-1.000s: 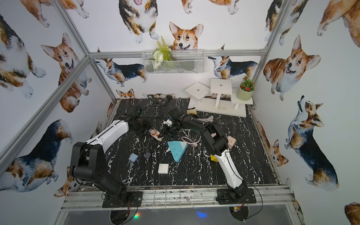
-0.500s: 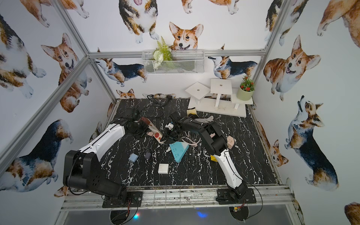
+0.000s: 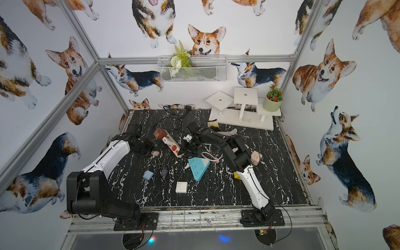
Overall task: Pull the plug off the socket
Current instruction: Place the plug at the center of the board.
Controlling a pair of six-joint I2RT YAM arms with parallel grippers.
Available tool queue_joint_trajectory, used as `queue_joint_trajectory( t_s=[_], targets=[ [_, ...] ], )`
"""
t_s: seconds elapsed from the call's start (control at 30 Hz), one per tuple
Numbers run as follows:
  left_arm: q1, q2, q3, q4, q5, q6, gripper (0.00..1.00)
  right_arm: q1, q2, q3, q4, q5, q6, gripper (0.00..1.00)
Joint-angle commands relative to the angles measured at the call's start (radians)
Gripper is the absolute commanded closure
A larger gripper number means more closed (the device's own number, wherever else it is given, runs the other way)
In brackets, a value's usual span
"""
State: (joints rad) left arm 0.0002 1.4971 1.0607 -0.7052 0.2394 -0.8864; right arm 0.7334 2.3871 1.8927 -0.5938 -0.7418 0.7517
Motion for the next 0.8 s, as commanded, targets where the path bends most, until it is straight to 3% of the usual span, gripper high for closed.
queue_joint_trajectory(
  t_s=[0.0,0.37,0.63,0.77],
  targets=[
    [0.011,0.02,-0.027,0.07,0.044,0.007,0.86,-0.002,0.023,0.051,-0.151,0.058,0.035,1.0],
    [0.011,0.087,-0.077,0.131,0.062,-0.034,0.6,-0.002,0.038,0.124,-0.241,0.037,-0.025,1.0],
    [0.012,0.068,0.019,-0.046,-0.104,-0.028,0.34,-0.002,0.032,0.126,-0.268,0.021,-0.054,1.0],
    [0.011,0.047,0.085,-0.101,-0.152,-0.027,0.29,-0.003,0.035,0.131,-0.276,0.015,-0.064,1.0]
  ],
)
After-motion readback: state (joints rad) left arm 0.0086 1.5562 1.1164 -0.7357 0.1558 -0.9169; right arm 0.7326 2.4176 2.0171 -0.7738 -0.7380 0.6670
